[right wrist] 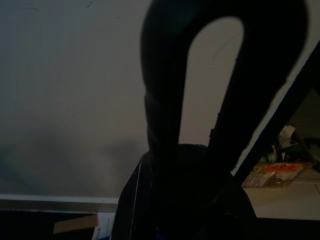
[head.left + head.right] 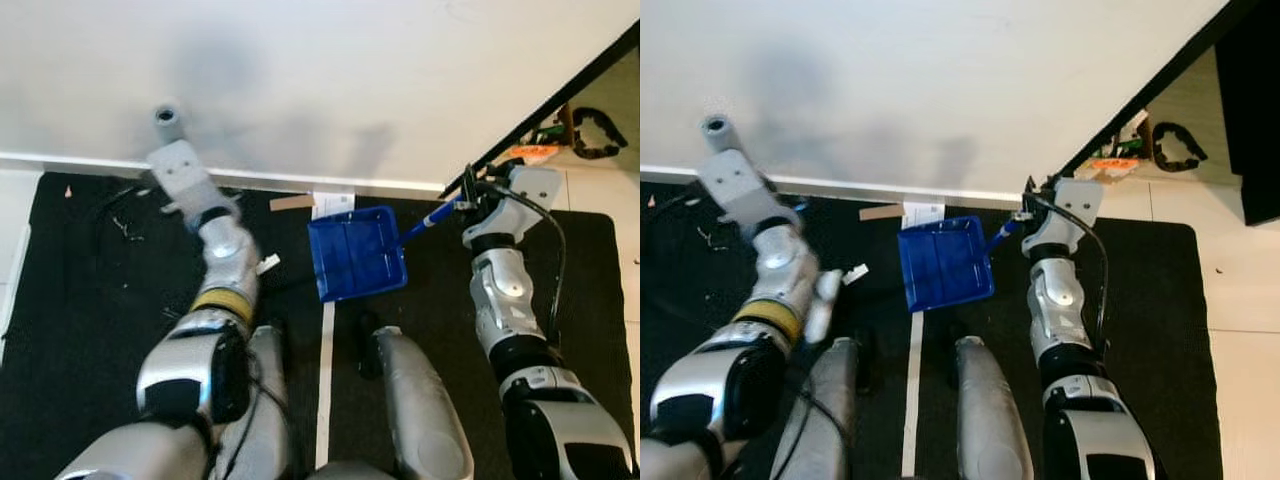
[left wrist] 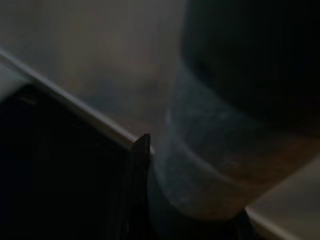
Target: Sweep floor
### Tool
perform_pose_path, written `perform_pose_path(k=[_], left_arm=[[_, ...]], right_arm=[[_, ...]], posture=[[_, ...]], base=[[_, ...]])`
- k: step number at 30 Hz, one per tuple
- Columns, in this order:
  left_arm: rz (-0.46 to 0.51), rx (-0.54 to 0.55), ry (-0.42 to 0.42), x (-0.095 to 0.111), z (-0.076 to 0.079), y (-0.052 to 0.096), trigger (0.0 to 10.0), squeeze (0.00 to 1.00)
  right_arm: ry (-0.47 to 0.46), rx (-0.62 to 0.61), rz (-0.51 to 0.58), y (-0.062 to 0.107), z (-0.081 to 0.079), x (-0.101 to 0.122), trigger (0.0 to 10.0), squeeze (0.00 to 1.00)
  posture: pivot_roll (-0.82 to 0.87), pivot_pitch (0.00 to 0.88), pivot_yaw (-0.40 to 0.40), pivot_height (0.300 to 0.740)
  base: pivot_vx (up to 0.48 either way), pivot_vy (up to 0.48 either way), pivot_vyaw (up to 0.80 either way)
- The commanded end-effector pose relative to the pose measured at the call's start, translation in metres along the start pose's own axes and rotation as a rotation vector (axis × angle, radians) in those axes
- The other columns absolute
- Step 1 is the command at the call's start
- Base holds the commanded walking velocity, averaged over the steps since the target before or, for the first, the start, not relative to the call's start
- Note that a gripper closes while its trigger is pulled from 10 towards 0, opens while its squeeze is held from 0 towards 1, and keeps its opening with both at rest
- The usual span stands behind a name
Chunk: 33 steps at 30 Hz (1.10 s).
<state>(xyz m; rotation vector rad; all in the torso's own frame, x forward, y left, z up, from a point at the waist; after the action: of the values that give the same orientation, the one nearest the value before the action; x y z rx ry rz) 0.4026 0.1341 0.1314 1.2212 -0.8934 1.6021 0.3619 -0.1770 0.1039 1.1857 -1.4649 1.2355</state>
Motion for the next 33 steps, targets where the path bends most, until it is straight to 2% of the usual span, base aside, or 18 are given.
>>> perform_pose_path(k=[1,2,3,5,7,9,10,11,12,13,14,15,16,21,26,27,32,33], left_arm=[[-0.083,-0.132,0.177,-0.010,0.046,0.016,10.0,0.00],[-0.105,-0.208,0.234,-0.007,0.070,0.022,10.0,0.00],[-0.105,-0.208,0.234,-0.007,0.070,0.022,10.0,0.00],[-0.136,-0.386,0.324,0.001,0.119,0.041,10.0,0.00],[-0.136,-0.386,0.324,0.001,0.119,0.041,10.0,0.00],[-0.163,-0.609,0.334,0.005,0.161,0.066,10.0,0.00],[-0.163,-0.609,0.334,0.005,0.161,0.066,10.0,0.00],[-0.156,-0.724,0.290,0.006,0.175,0.079,10.0,0.00],[-0.156,-0.724,0.290,0.006,0.175,0.079,10.0,0.00],[-0.146,-0.832,0.247,0.006,0.182,0.086,10.0,0.00],[-0.074,-0.957,0.096,0.003,0.171,0.086,10.0,0.00],[-0.074,-0.957,0.096,0.003,0.171,0.086,10.0,0.00],[-0.058,-0.983,0.006,-0.001,0.161,0.082,10.0,0.00],[-0.003,-1.017,-0.109,-0.006,0.131,0.071,10.0,0.00],[0.057,-0.703,-0.092,0.023,0.013,0.023,10.0,0.00],[0.057,-0.703,-0.092,0.023,0.013,0.023,10.0,0.00],[0.092,-0.417,-0.198,0.027,-0.079,0.013,10.0,0.00],[0.092,-0.417,-0.198,0.027,-0.079,0.013,10.0,0.00]], right_arm=[[0.013,-0.006,-0.216,0.029,0.005,-0.048,10.0,0.00],[0.014,-0.010,-0.219,0.031,0.007,-0.049,10.0,0.00],[0.014,-0.010,-0.219,0.031,0.007,-0.049,10.0,0.00],[0.016,-0.017,-0.225,0.032,0.009,-0.050,10.0,0.00],[0.016,-0.017,-0.225,0.032,0.009,-0.050,10.0,0.00],[0.016,-0.023,-0.230,0.033,0.010,-0.051,10.0,0.00],[0.016,-0.023,-0.230,0.033,0.010,-0.051,10.0,0.00],[0.015,-0.027,-0.230,0.033,0.011,-0.051,10.0,0.00],[0.015,-0.027,-0.230,0.033,0.011,-0.051,10.0,0.00],[0.013,-0.032,-0.228,0.032,0.011,-0.050,10.0,0.00],[0.007,-0.040,-0.224,0.030,0.011,-0.049,10.0,0.00],[0.007,-0.040,-0.224,0.030,0.011,-0.049,10.0,0.00],[0.005,-0.042,-0.223,0.029,0.011,-0.049,10.0,0.00],[0.003,-0.045,-0.230,0.028,0.012,-0.050,10.0,0.00],[-0.012,-0.064,-0.249,0.024,0.016,-0.051,10.0,0.00],[-0.012,-0.064,-0.249,0.024,0.016,-0.051,10.0,0.00],[-0.019,-0.070,-0.278,0.025,0.018,-0.055,10.0,0.00],[-0.019,-0.070,-0.278,0.025,0.018,-0.055,10.0,0.00]], posture=[[-0.06,0.465,-0.074,0.740],[-0.06,0.465,-0.070,0.740],[-0.06,0.465,-0.070,0.740],[-0.05,0.460,-0.063,0.740],[-0.05,0.460,-0.063,0.740],[-0.05,0.452,-0.054,0.740],[-0.05,0.452,-0.054,0.740],[-0.04,0.440,-0.046,0.740],[-0.04,0.440,-0.046,0.740],[-0.03,0.430,-0.040,0.740],[-0.02,0.413,-0.032,0.740],[-0.02,0.413,-0.032,0.740],[-0.01,0.408,-0.030,0.740],[0.01,0.386,-0.026,0.740],[0.05,0.269,-0.036,0.740],[0.05,0.269,-0.036,0.740],[0.07,0.180,-0.049,0.740],[0.07,0.180,-0.049,0.740]], base=[[0.000,0.000,0.00],[0.000,0.000,0.00],[0.000,0.000,0.00],[0.000,0.000,0.00],[0.000,0.000,0.00],[0.000,0.000,0.00],[0.000,0.000,0.00],[0.000,0.000,0.00],[0.000,0.000,0.00],[0.000,0.000,0.00],[0.000,0.000,0.00],[0.000,0.000,0.00],[0.000,0.000,0.00],[0.000,0.000,0.00],[0.000,0.000,0.00],[0.000,0.000,0.00],[0.000,0.000,0.00],[0.000,0.000,0.00]])
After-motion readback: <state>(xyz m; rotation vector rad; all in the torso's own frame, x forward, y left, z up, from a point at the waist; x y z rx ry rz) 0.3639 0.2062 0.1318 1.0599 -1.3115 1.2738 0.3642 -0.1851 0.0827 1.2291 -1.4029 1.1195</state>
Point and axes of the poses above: a point about 5 cm out from each wrist's last joint towards the gripper, its own y axis pointing back from the gripper into the wrist, its own x axis along the axis of the wrist's last joint, z = x × y, the point moved 3 cm from there along -y, pointing out of the wrist towards the gripper, and after that the axes turned 5 degrees about -y, right-handed, at the moved point
